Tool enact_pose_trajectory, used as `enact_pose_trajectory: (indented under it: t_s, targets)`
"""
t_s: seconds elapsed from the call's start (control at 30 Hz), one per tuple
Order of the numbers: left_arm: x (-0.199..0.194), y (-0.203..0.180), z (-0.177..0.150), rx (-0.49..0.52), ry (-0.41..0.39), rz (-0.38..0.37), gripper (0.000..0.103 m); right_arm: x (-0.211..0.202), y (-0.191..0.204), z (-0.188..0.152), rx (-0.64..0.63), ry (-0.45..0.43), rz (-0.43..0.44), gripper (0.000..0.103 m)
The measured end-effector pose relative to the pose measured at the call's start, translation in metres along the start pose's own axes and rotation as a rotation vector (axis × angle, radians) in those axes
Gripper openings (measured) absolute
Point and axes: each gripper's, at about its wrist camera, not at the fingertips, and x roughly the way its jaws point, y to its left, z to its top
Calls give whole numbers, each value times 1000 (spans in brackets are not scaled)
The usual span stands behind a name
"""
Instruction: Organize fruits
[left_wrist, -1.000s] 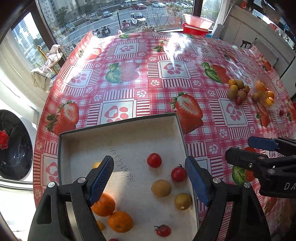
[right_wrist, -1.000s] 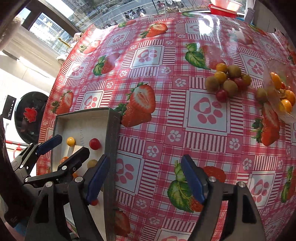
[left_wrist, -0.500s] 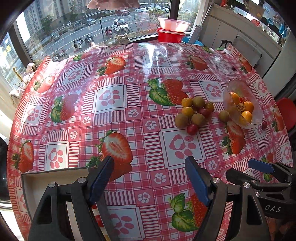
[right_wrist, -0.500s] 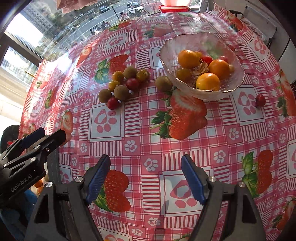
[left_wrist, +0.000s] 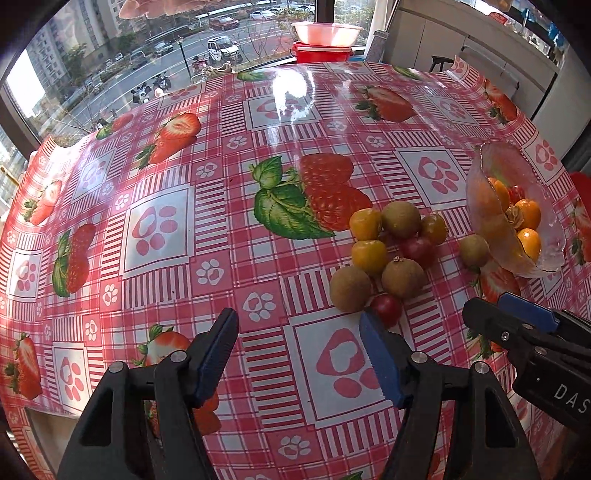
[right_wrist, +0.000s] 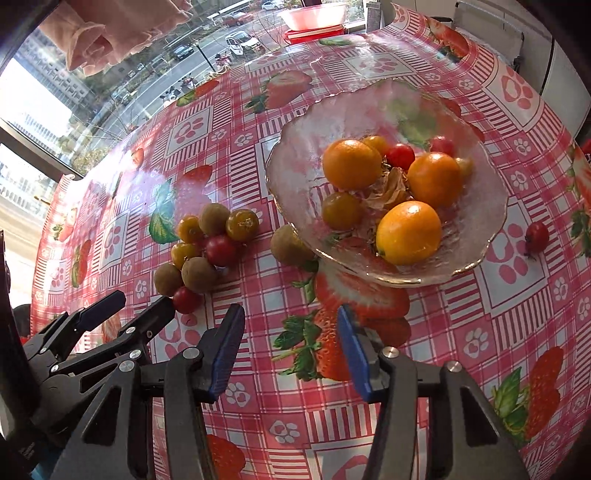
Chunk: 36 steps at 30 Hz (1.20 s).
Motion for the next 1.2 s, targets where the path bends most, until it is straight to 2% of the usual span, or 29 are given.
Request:
enact_pose_trajectory:
  t_s: [0.37,0.43,0.47,0.5,0.53,0.6,0.7,0.87,1.2]
  targets:
    - [14,-8,19,16,-20,-9,70,9,5,14,86,-91,3,56]
    - [14,-9,20,21,-28,-7,70,10,3,16,121,-96,5,45]
    - [14,-10,20,22,-33,-16,64,11,2,16,141,-92,6,34]
    - [14,-12,21,25,-36,-23,59,12,0,17,165,-93,8,28]
    - [13,-13,21,34,-38,-23,57,12,-2,18,182,-90,15,27]
    - [12,-18,22,56,-44,-38,38,13,-1,20,188,-86,25,27]
    - [11,-22,22,79,-46,-48,25,12,-2,18,177,-75,37,27]
    - [5,-18,13,46,-39,-77,25,2,-7,8,152,-58,44,27]
    - [-21,-1,-26,-31,-11,-115,25,-19,-12,-22,83,6,43,27]
